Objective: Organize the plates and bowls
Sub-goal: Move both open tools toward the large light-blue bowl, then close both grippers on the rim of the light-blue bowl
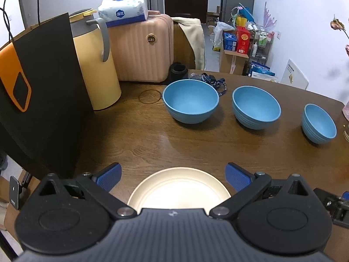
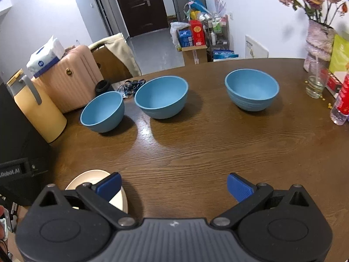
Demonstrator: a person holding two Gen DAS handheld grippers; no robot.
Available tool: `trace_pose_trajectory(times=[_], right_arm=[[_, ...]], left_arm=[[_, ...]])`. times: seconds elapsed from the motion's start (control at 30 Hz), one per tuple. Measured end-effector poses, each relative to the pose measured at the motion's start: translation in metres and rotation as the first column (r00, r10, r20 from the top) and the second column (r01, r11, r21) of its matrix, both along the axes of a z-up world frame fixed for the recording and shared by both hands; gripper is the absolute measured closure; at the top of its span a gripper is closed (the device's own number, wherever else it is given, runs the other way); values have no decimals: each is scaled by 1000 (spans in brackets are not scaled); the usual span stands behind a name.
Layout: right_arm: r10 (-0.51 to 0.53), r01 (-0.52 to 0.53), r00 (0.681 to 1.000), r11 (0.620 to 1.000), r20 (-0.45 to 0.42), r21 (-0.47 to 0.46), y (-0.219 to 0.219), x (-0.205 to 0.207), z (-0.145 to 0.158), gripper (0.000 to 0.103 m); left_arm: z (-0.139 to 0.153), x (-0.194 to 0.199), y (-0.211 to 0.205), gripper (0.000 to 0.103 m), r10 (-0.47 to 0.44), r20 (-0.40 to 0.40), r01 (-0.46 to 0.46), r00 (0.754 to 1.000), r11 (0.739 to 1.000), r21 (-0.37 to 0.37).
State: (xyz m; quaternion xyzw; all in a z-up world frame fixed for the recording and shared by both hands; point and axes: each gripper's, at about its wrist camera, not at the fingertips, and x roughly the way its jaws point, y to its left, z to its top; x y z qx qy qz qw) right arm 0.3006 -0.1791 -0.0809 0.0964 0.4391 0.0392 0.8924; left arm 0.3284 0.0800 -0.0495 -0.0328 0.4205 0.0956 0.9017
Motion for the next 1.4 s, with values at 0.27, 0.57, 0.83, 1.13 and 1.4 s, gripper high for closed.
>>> trace_pose_trajectory(times=[0.27,0.57,0.83,1.13,1.4], right_arm=[[-37,40,997,998,-74,49,30,42,-9,0],[-103,115,986,989,-128,91,73,97,-16,0],[-148,162,979,982,-139,96,104,142,-19,0],[-192,210,967,973,-166,98,122,180,-32,0],[-211,229,962,969,-172,90,140,205,-44,2]], left_arm=[[3,43,33,0,-7,-12,7,1000,1000,-20],[8,106,58,0,-32,-27,32,999,999,-11],[3,157,61,0,-52,-28,53,998,997,52],[-7,200,73,0,-52,-44,55,998,996,63],[-24,238,79,0,-60,-69,64,996,996,55]])
